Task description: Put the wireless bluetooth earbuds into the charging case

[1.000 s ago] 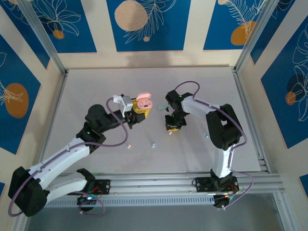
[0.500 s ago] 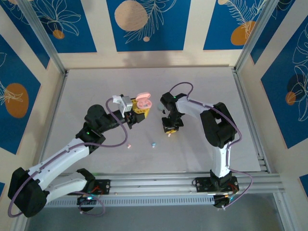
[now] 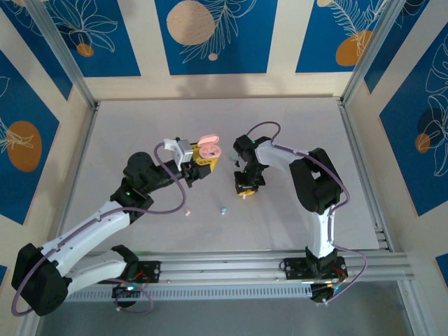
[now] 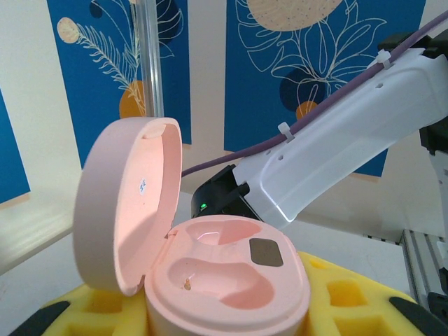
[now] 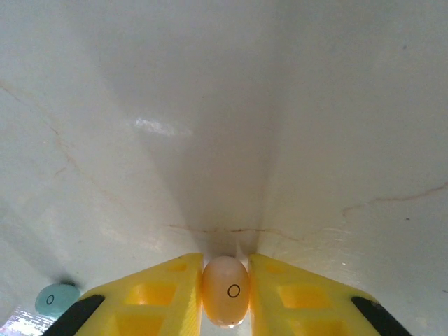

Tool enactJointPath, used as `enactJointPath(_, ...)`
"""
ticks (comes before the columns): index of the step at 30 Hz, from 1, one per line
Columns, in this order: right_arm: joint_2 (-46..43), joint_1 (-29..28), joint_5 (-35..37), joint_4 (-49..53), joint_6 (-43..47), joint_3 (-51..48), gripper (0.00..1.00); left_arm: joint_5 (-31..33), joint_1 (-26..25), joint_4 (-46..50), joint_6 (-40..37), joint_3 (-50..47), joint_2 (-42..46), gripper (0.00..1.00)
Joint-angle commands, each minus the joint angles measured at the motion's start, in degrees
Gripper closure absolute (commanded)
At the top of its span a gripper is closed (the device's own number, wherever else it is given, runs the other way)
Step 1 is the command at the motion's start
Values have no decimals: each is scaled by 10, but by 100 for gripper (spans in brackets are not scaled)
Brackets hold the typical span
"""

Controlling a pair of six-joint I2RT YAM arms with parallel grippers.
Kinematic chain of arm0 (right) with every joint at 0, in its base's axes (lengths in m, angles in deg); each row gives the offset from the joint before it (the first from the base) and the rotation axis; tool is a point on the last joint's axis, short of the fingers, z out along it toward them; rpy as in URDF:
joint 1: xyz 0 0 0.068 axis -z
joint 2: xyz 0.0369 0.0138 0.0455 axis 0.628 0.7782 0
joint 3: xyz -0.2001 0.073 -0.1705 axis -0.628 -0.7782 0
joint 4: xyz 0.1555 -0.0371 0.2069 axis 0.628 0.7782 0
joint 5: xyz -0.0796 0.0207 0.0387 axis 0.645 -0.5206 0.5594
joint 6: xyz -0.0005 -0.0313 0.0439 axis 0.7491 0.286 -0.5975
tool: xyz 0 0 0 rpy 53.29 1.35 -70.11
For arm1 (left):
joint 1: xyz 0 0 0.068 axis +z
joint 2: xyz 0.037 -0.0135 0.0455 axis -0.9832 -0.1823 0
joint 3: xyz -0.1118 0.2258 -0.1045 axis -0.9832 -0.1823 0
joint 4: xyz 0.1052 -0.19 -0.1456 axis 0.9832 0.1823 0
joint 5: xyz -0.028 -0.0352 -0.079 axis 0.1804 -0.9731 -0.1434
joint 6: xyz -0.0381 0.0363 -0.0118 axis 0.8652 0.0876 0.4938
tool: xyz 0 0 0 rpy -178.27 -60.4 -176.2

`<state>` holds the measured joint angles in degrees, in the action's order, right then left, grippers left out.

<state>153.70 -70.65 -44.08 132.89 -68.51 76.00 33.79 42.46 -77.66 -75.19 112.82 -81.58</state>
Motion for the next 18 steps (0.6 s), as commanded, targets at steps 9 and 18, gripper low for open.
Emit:
enactJointPath(9,-102,-2,72,12,-32,-6,79,27,-1,7,-7,7,-4,69)
enactJointPath(18,-215,-46,324,16,-69,-22,78,80,-1,23,-12,5,-5,69)
